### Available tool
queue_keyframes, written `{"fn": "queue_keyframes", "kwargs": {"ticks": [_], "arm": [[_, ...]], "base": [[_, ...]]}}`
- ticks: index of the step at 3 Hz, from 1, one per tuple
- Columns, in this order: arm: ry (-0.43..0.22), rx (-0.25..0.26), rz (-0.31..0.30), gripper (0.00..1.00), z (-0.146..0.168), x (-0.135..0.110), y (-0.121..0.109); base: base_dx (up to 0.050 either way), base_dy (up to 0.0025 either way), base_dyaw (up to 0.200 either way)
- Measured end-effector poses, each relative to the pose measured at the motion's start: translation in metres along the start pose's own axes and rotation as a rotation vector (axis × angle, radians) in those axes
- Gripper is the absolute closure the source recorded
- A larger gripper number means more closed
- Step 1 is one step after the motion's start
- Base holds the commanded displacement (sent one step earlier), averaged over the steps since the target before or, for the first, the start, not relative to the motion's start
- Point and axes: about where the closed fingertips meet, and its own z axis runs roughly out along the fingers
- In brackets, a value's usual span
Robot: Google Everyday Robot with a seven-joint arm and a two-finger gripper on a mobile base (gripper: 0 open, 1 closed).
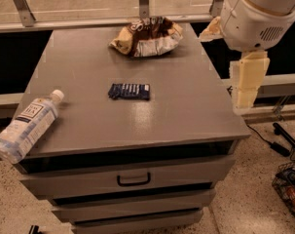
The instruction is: Move blue plastic bottle near rxbar blueberry
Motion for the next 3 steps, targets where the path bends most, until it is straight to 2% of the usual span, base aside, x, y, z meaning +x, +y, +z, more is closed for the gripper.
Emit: {"fn": "queue_keyframes", "kwargs": {"ticks": [2,3], "arm": [[-0.001,0.006,0.000,0.00,-0.0004,-0.0004,-0.0011],[-0.001,0.006,-0.001,0.00,-0.0004,-0.0005,-0.0012]], "base": [[0.000,0.00000,0.100],[0.000,0.00000,0.000]]}}
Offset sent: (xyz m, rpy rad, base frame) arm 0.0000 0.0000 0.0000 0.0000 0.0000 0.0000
